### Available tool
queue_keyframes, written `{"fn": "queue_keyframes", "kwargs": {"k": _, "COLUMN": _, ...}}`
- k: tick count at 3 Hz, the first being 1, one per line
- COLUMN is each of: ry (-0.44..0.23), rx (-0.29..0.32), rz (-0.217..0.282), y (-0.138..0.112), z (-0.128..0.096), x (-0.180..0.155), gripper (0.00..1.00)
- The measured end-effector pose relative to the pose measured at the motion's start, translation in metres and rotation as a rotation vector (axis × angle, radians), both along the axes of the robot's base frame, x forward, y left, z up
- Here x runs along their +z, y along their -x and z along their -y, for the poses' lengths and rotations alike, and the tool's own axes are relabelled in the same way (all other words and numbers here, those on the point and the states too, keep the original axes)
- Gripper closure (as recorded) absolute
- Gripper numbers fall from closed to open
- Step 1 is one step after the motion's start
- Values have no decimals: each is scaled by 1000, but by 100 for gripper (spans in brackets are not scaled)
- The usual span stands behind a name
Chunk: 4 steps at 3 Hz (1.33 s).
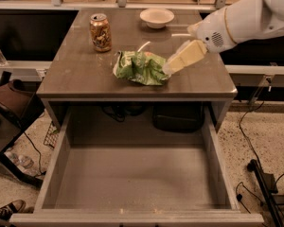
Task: Place green jalapeno chip bag into paper bowl
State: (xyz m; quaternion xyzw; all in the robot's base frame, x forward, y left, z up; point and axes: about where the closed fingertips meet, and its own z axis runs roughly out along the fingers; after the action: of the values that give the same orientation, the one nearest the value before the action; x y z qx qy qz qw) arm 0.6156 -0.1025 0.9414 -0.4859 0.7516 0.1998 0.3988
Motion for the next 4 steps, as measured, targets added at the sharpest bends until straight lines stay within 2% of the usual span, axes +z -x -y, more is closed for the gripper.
{"fn": "queue_keyframes", "kwargs": {"k": 1, "ry": -92, "rx": 2, "rz": -3, "y": -13, "z": -18, "x": -14, "gripper": 0}}
{"fn": "queue_keyframes", "kwargs": {"k": 2, "ry": -153, "rx": -5, "rz": -10, "y": -26, "z": -40, "x": -35, "gripper": 0}}
{"fn": "queue_keyframes", "kwargs": {"k": 3, "ry": -173, "rx": -11, "rz": -13, "y": -39, "z": -60, "x": -59, "gripper": 0}}
{"fn": "queue_keyframes", "kwargs": {"k": 4, "ry": -131, "rx": -31, "rz": -26, "y": -45, "z": -72, "x": -75, "gripper": 15}}
